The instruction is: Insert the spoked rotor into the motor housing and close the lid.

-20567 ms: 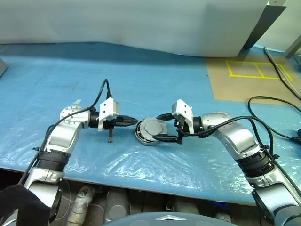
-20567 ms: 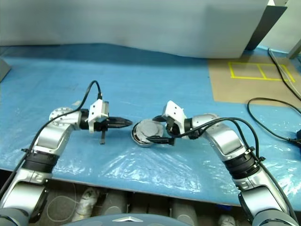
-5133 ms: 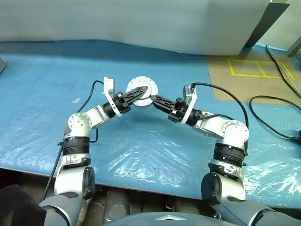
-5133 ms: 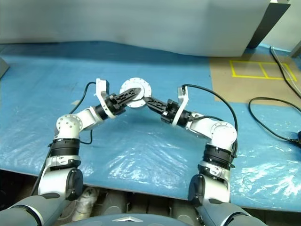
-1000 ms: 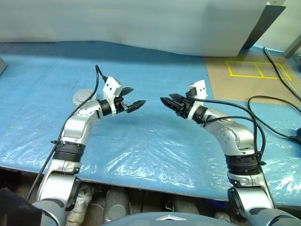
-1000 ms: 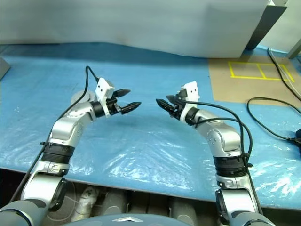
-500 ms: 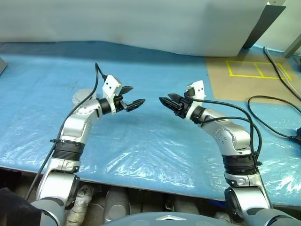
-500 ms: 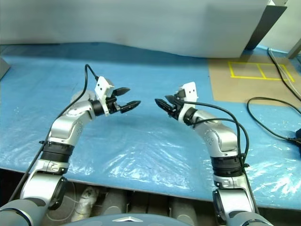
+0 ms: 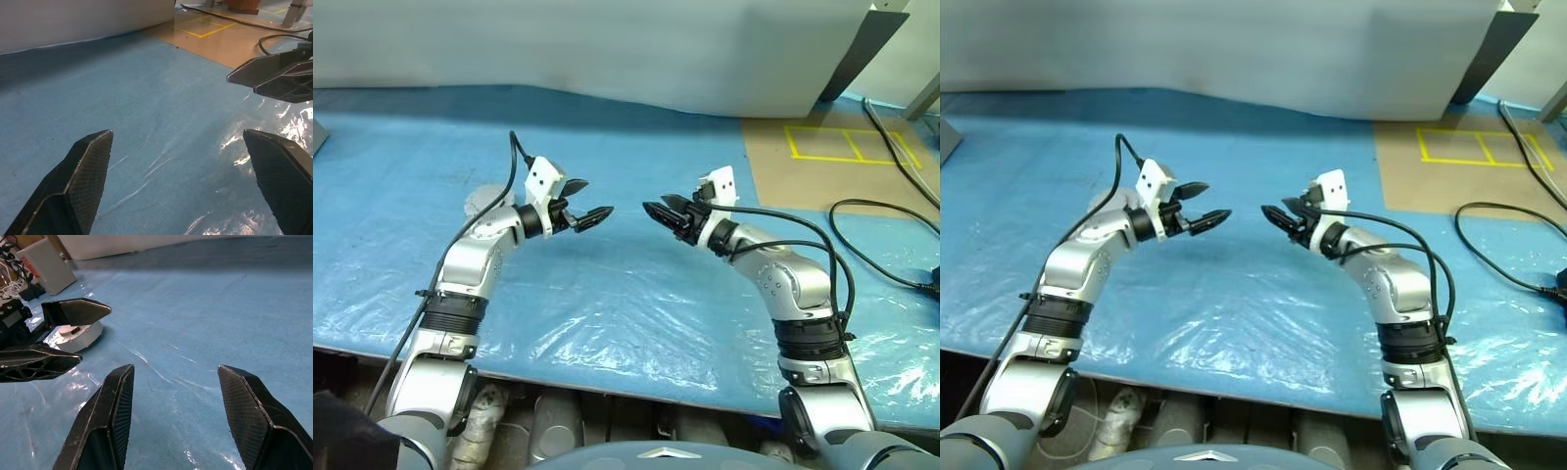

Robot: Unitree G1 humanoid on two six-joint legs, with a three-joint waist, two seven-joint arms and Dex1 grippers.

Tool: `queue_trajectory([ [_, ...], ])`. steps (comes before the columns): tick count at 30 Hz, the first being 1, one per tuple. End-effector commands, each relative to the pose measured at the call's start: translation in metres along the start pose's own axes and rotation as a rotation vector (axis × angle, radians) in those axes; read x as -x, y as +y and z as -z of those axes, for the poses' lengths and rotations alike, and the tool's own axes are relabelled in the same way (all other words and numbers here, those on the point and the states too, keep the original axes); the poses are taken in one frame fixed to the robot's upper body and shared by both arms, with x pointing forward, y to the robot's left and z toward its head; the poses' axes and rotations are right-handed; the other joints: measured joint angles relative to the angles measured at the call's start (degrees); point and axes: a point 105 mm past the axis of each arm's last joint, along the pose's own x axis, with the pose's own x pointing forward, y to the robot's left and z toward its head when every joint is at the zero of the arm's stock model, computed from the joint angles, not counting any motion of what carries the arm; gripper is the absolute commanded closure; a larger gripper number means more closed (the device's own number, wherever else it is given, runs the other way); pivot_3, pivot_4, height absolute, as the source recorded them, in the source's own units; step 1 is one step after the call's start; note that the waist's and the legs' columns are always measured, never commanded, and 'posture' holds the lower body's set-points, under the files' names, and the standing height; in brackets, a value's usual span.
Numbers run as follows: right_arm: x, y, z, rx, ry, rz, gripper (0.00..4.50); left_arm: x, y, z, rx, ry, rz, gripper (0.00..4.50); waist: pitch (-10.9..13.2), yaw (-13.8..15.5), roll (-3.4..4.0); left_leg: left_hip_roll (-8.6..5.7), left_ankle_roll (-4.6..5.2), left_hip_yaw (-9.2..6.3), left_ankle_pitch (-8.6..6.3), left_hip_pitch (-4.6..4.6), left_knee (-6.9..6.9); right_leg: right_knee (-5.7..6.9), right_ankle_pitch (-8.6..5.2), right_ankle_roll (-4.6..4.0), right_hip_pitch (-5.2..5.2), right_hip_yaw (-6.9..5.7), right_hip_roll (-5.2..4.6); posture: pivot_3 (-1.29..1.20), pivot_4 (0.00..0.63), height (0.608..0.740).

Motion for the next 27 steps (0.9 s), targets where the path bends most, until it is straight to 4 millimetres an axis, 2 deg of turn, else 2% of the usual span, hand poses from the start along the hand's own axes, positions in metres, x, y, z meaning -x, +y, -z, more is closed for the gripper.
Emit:
queue_trajectory([
  [1,0.0011,0.0061,-0.0138,0.056,-0.048,-0.015,1.66,0.0013,0.0014,-0.014,-0.033,-0.044,-0.012,0.02,0.0,-0.01,0.0,0.0,0.0,0.0,0.0,0.0,0.0,0.0,0.0,0.0,0.0,0.0,0.0,0.0,0.15,0.74],
  [27,0.0041,0.0036,-0.0132,0.044,-0.054,0.009,1.66,0.0022,0.005,-0.0156,-0.016,-0.036,-0.028,0.02,0.0,-0.01,0.0,0.0,0.0,0.0,0.0,0.0,0.0,-0.01,0.0,0.0,0.0,0.0,0.0,0.0,0.15,0.74],
])
